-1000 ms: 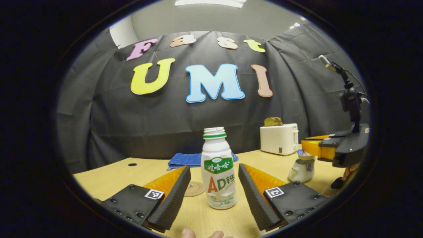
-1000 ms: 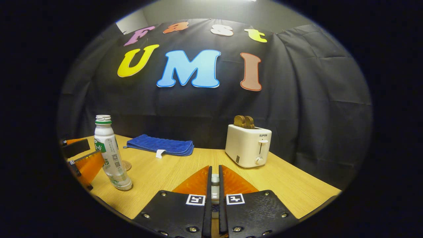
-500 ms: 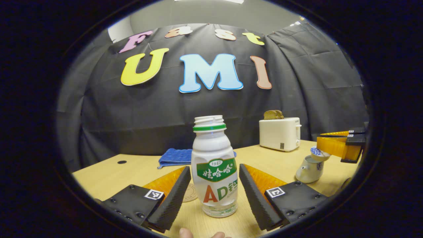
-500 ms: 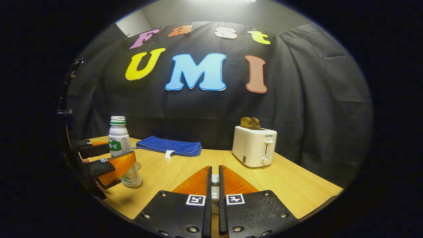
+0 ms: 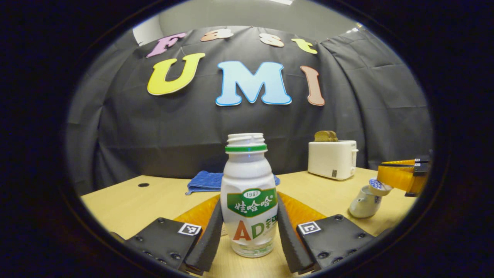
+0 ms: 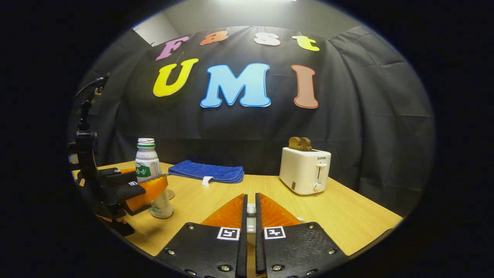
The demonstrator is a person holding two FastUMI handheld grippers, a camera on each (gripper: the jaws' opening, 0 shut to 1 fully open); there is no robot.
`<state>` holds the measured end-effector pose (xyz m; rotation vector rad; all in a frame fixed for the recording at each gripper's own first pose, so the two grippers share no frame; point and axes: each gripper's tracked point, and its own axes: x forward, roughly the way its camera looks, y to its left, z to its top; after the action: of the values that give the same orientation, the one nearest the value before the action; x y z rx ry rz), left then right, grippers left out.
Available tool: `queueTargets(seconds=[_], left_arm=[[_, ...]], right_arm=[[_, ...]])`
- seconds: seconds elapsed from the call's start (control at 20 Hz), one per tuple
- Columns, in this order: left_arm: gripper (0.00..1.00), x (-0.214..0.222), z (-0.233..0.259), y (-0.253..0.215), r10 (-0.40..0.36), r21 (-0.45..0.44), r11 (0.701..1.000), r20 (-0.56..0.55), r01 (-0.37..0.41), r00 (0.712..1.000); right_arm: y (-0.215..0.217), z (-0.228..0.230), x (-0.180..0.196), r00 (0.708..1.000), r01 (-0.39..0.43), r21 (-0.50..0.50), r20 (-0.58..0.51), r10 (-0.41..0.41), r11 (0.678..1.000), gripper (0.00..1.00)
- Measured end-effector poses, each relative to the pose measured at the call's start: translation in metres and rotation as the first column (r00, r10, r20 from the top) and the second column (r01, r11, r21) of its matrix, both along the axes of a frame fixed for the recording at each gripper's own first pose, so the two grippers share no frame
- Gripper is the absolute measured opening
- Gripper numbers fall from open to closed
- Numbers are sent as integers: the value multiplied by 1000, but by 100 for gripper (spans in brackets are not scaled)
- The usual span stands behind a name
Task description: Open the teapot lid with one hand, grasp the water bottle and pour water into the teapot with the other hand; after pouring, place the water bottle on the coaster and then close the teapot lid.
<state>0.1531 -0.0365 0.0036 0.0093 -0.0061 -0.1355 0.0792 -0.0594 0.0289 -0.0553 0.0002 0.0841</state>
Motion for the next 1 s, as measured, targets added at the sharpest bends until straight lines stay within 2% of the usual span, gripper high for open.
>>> queueTargets(seconds=[0.15, 0.25, 0.4, 0.45, 0.55, 0.65, 0.75, 0.8, 0.85, 0.9, 0.95, 1.0], left_arm=[[79, -2, 0, -2, -2, 20, 1000, -1, 2, 1000], [79, -6, 3, -10, -13, 68, 998, 12, 12, 1000], [79, -8, 2, -18, -37, 91, 995, 15, 35, 999], [71, -8, 4, -22, -45, 120, 992, 18, 43, 999], [78, -13, 4, -29, -57, 205, 977, 15, 53, 998], [79, -16, 5, -40, -77, 283, 957, 13, 70, 997], [79, -17, 5, -52, -99, 383, 920, 11, 87, 995], [79, -16, 4, -60, -110, 465, 881, 12, 92, 994], [75, -16, 4, -65, -116, 527, 845, 15, 91, 993], [74, -15, 6, -71, -123, 601, 795, 23, 85, 992], [79, -15, 7, -77, -132, 652, 754, 29, 81, 991], [74, -15, 7, -83, -147, 694, 715, 30, 86, 989]], right_arm=[[4, 2, -16, 1000, -16, -15, 4, 16, 1000, 8], [4, 4, -47, 999, -33, 7, 18, 33, 999, 9], [-3, 7, -86, 998, -46, 39, 50, 44, 998, 9], [-5, 7, -95, 997, -49, 48, 58, 46, 998, 9], [-8, 4, -112, 996, -54, 43, 68, 51, 998, 8], [-10, 1, -124, 996, -65, 57, 71, 60, 996, 9], [-15, 2, -134, 995, -64, 78, 82, 57, 995, 9], [-16, 2, -140, 994, -67, 90, 89, 59, 994, 8], [-18, 2, -145, 994, -66, 90, 98, 57, 994, 8], [-21, 2, -151, 993, -62, 87, 108, 53, 994, 8], [-24, 1, -155, 993, -62, 91, 110, 52, 994, 8], [-27, -1, -159, 993, -58, 93, 109, 48, 994, 8]])
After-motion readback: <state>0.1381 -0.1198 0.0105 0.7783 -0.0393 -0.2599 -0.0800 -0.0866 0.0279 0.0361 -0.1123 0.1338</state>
